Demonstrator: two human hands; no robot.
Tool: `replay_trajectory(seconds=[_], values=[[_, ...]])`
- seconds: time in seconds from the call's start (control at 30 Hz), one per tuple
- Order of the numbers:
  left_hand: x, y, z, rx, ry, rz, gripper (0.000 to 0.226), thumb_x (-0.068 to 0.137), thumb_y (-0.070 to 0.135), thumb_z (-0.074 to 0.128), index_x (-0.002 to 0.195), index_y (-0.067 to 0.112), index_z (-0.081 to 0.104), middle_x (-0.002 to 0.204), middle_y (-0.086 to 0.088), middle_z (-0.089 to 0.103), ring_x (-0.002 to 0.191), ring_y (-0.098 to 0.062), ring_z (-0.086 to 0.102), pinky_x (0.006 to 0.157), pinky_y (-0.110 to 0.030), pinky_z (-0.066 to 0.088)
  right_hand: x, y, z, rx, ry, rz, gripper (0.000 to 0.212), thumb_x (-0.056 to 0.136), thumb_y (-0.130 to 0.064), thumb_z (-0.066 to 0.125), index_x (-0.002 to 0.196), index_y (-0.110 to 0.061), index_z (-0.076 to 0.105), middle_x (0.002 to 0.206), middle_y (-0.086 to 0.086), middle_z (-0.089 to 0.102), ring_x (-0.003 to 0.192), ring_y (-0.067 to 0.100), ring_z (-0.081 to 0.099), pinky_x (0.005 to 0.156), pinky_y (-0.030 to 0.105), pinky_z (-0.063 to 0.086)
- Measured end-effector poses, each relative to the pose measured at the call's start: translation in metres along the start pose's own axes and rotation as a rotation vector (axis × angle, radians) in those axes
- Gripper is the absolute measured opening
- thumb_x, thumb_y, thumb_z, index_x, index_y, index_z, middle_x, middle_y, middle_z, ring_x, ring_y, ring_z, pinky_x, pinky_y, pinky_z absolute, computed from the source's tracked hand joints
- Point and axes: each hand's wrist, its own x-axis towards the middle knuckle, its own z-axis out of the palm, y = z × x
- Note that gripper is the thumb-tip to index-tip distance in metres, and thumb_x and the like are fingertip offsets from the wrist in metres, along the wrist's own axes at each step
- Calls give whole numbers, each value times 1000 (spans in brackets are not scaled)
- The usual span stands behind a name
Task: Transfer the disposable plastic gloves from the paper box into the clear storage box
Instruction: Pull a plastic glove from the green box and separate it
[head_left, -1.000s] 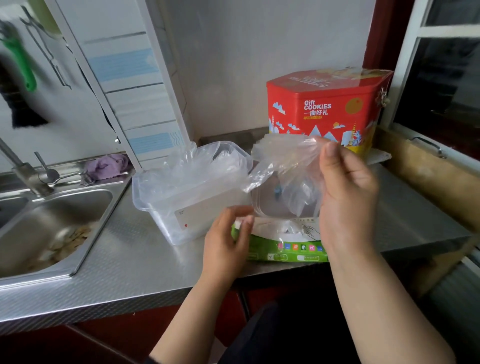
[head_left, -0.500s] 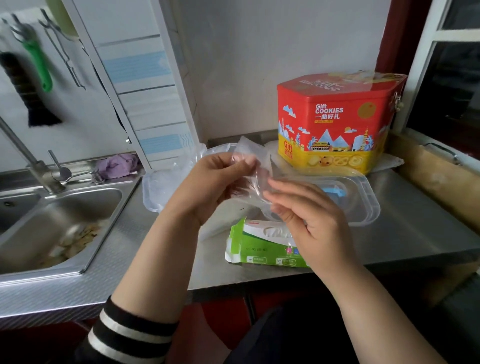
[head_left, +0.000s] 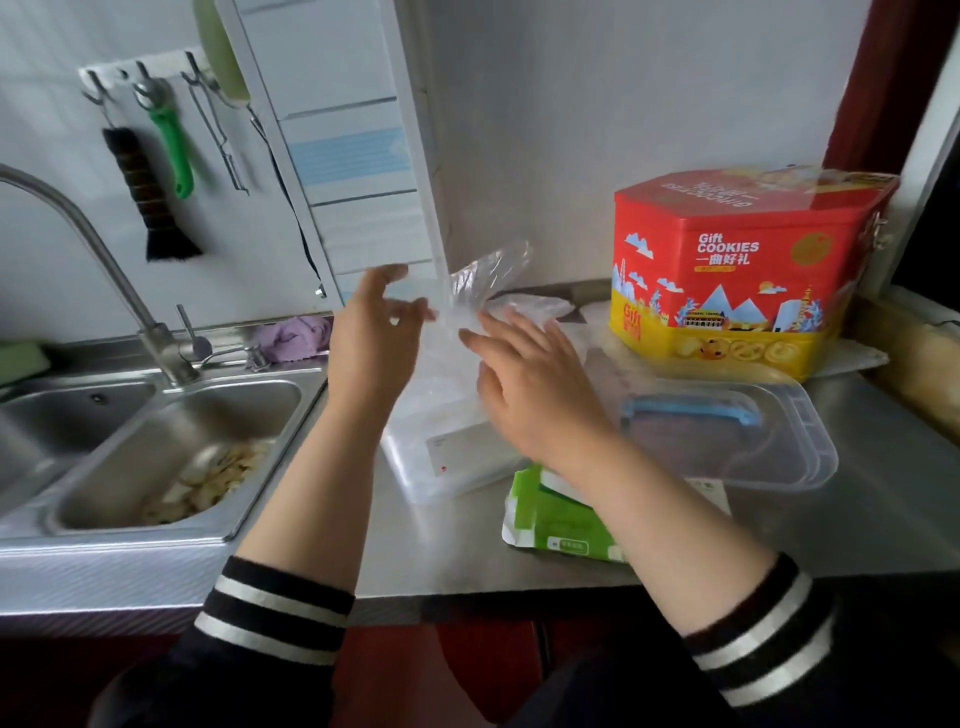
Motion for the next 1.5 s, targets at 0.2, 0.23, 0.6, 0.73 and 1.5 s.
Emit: replay_trajectory(seconds=[0.2,0.23,0.6,0.73,1.5], values=[[7,-35,12,710,-141,-95,43,94,24,51,136,21,45,115,-10,66,107,-34,59,73,-33,38,52,1,1,17,-706,233,25,96,-29,36,94,-19,59,98,0,63,91,22,54,71,30,38],[9,-37,13,792,-178,-80,39,93,20,51,132,19,49,115,-11,65,106,-35,59,72,-33,37,59,1,0,19,-726,235,21,95,-26,40,87,-18,57,84,-2,59,85,22,52,63,28,34],[18,-47,20,1021,-313,75,23,87,13,58,110,16,62,112,-10,56,110,-32,49,92,-39,40,55,32,9,81,-288,239,29,88,-37,63,105,-14,69,109,2,66,99,19,60,86,32,49],[18,-40,18,1023,-308,80,23,91,29,63,110,17,68,113,-10,56,111,-32,49,92,-39,40,25,39,-5,367,252,197,14,92,-22,60,99,-15,70,95,0,69,89,19,63,76,36,52],[-123,-4,78,-229,-509,172,44,80,63,51,111,32,58,94,15,70,92,5,62,78,-10,43,-107,59,-19,281,-272,536,9,83,-35,71,86,-27,73,88,-5,63,70,15,60,65,35,52]])
